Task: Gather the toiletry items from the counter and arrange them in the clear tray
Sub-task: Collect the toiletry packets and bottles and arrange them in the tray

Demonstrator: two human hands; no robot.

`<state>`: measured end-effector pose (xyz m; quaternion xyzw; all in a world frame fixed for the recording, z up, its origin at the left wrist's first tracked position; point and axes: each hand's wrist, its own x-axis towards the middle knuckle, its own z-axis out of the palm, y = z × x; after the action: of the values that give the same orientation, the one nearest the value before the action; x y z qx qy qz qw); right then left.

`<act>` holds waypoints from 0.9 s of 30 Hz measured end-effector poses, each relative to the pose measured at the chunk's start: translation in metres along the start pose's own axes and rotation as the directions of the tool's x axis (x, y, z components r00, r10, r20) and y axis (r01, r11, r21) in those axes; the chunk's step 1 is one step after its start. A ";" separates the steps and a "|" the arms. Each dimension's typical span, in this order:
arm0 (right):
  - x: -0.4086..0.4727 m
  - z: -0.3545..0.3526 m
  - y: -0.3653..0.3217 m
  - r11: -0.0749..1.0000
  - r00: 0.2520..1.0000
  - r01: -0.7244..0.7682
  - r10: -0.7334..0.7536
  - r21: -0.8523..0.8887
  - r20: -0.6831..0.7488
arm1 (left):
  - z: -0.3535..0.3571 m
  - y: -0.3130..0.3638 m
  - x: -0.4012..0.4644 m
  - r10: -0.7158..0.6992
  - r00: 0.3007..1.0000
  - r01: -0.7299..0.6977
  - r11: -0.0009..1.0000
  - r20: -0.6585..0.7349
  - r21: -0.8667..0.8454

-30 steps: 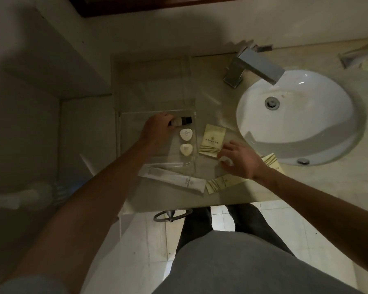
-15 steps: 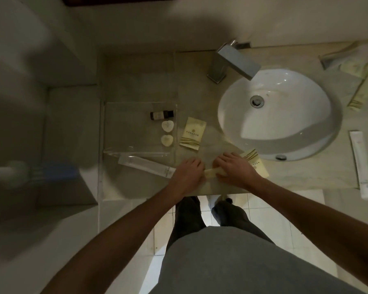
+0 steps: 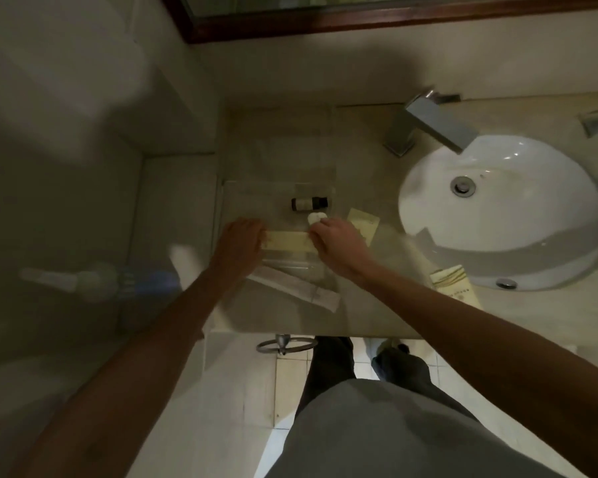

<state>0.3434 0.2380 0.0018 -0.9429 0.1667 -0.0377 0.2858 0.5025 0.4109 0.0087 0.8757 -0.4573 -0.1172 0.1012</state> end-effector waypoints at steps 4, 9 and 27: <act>0.049 0.020 -0.024 0.997 0.998 0.032 -0.028 -0.074 0.060 | 0.001 -0.051 0.010 -0.066 0.993 0.057 0.994 0.099 0.090; 0.076 0.001 0.010 0.981 0.996 -0.020 0.004 -0.193 -0.084 | 0.010 -0.059 0.014 -0.027 0.969 -0.041 0.962 0.244 0.269; 0.079 -0.010 0.042 0.917 0.972 0.181 -0.110 -0.357 0.208 | 0.034 0.039 0.040 0.249 0.967 -0.243 0.964 0.049 -0.107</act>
<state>0.4040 0.1732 -0.0147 -0.9892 0.0728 0.0606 0.1117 0.4843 0.3540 -0.0176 0.8019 -0.5590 -0.1534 0.1444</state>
